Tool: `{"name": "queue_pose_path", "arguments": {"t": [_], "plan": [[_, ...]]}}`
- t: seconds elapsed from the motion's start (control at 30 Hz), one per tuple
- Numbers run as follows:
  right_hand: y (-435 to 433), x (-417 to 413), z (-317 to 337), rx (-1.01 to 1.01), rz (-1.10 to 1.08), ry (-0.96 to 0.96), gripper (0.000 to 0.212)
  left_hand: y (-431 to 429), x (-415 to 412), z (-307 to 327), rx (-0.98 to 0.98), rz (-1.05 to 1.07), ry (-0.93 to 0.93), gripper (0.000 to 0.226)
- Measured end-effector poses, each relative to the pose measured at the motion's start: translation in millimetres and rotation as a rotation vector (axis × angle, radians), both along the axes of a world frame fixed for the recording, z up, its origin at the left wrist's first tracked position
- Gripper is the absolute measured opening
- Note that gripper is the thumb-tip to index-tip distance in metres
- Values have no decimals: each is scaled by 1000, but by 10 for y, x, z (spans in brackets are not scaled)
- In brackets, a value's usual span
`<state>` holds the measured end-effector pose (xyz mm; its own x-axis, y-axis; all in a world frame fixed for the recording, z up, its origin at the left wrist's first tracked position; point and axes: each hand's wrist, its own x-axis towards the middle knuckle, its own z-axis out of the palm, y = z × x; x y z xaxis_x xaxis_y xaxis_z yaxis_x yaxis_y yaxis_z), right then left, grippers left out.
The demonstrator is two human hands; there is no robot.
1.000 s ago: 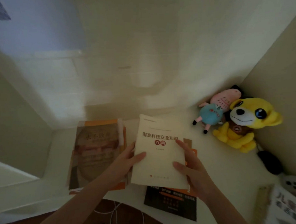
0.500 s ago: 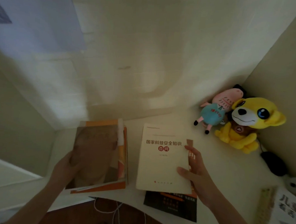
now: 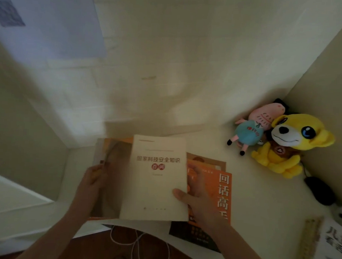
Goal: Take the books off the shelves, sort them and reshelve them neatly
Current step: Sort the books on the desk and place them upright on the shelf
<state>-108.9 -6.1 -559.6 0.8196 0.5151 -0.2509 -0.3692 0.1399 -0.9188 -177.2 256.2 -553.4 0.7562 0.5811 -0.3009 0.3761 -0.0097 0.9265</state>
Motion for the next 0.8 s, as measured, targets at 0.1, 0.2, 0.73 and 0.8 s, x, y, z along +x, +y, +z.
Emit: {"name": "queue_pose_path", "arguments": {"t": [0.1, 0.2, 0.73, 0.8], "plan": [[224, -35, -88, -86, 39, 9, 75, -194, 16, -51, -105, -20, 23, 13], [291, -44, -176, -163, 46, 9, 73, -347, 11, -102, -150, -63, 47, 20], [-556, 51, -312, -55, -161, 234, 97, -1062, 344, -49, -312, -321, 47, 34], [-774, 127, -283, -78, -253, 204, 94, -1275, 483, -39, -345, -424, 74, 39]]}}
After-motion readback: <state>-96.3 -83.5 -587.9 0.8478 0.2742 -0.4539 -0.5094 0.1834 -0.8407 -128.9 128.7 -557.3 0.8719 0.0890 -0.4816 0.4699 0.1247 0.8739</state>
